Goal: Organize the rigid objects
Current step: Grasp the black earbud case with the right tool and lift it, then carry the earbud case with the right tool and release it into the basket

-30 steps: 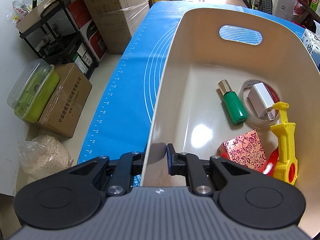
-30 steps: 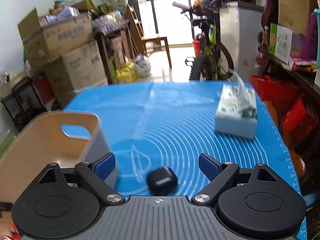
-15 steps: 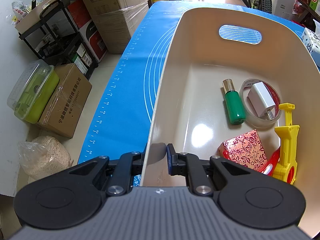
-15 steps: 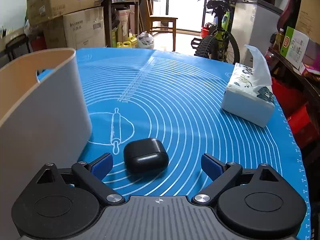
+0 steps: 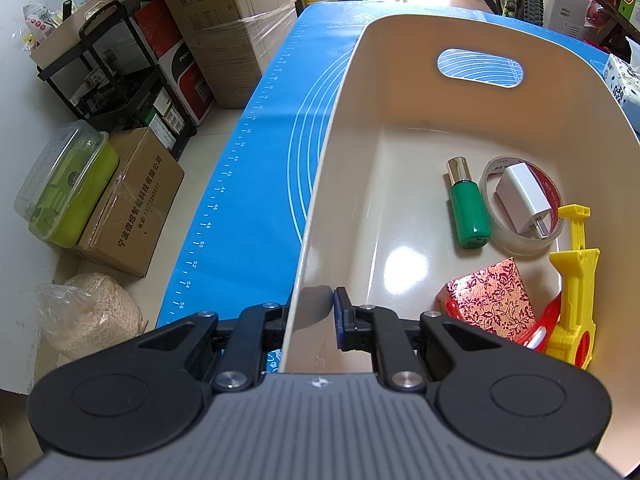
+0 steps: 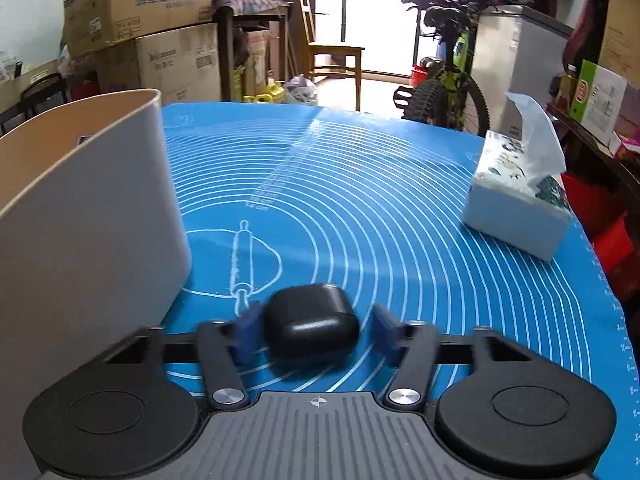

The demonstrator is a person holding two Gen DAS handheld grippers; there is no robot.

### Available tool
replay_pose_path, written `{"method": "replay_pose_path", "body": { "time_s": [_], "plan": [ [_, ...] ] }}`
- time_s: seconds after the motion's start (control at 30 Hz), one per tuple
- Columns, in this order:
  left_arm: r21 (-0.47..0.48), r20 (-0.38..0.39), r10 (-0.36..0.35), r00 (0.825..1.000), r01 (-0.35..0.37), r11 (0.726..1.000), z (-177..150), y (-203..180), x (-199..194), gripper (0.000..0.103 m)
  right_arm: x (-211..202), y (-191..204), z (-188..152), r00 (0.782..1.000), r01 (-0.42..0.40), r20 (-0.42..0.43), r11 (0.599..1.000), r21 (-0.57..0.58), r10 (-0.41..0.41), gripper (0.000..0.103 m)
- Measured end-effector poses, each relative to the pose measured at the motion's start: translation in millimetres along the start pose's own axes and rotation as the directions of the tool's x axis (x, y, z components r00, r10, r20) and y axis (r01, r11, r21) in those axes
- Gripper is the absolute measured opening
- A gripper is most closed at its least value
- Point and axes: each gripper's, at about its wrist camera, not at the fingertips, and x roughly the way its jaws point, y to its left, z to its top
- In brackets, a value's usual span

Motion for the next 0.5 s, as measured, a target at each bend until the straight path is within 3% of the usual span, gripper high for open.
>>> {"method": "replay_pose_path", "body": {
  "time_s": [0.23,0.5],
  "plan": [
    [-0.001,0.000,0.000,1.000,0.000,1.000,0,1,0,0.018,-8,-1,1,1.000,0.009,-0.013,1.000,0.003,-0.009,0.054],
    [-0.004,0.000,0.000,1.000,0.000,1.000,0,1,0,0.018,-48,-6,18,0.999,0.014,0.046,0.999,0.047,-0.016,0.054]
  ]
}}
